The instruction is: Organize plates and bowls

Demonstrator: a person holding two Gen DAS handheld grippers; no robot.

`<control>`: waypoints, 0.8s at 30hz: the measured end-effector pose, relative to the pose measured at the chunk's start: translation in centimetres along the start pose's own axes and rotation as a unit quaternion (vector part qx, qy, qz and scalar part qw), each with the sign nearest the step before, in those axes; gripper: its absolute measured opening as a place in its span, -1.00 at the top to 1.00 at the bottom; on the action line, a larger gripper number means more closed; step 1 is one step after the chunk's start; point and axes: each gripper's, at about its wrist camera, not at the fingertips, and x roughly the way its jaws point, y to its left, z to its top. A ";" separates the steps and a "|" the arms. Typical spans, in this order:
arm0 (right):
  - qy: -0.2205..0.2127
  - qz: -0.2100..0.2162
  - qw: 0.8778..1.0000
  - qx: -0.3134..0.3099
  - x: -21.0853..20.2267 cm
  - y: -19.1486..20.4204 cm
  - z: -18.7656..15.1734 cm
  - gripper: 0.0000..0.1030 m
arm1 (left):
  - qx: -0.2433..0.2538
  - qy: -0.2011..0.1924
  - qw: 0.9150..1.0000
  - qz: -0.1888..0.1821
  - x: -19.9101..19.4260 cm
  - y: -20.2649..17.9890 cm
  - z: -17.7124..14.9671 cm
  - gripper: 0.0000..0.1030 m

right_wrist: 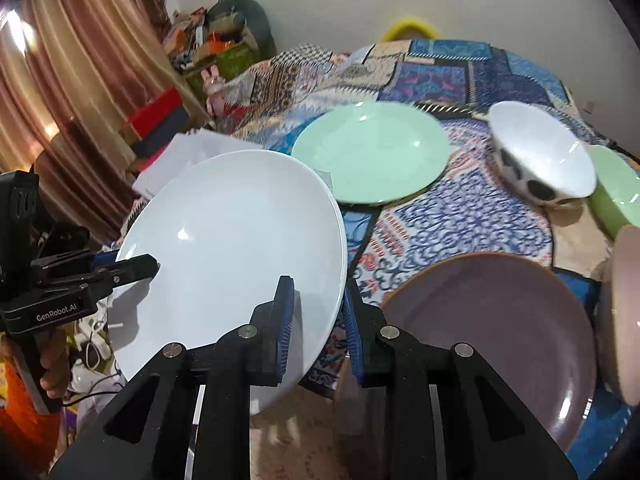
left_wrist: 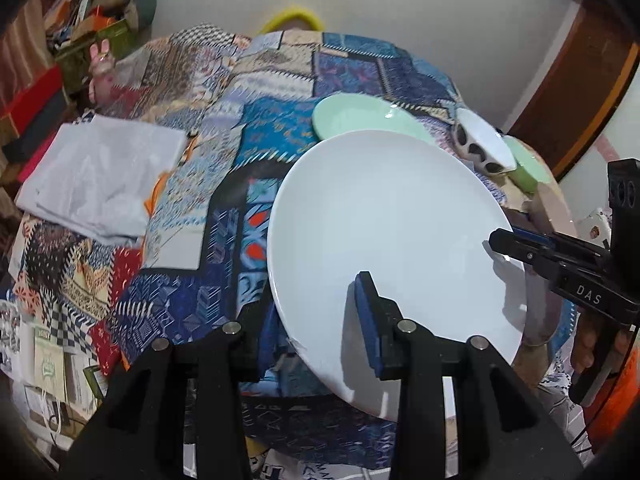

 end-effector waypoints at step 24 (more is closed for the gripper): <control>-0.024 -0.064 0.996 0.063 -8.0 -7.9 -4.4 0.55 | 0.050 0.029 0.996 -0.071 3.0 -11.1 -0.2 0.29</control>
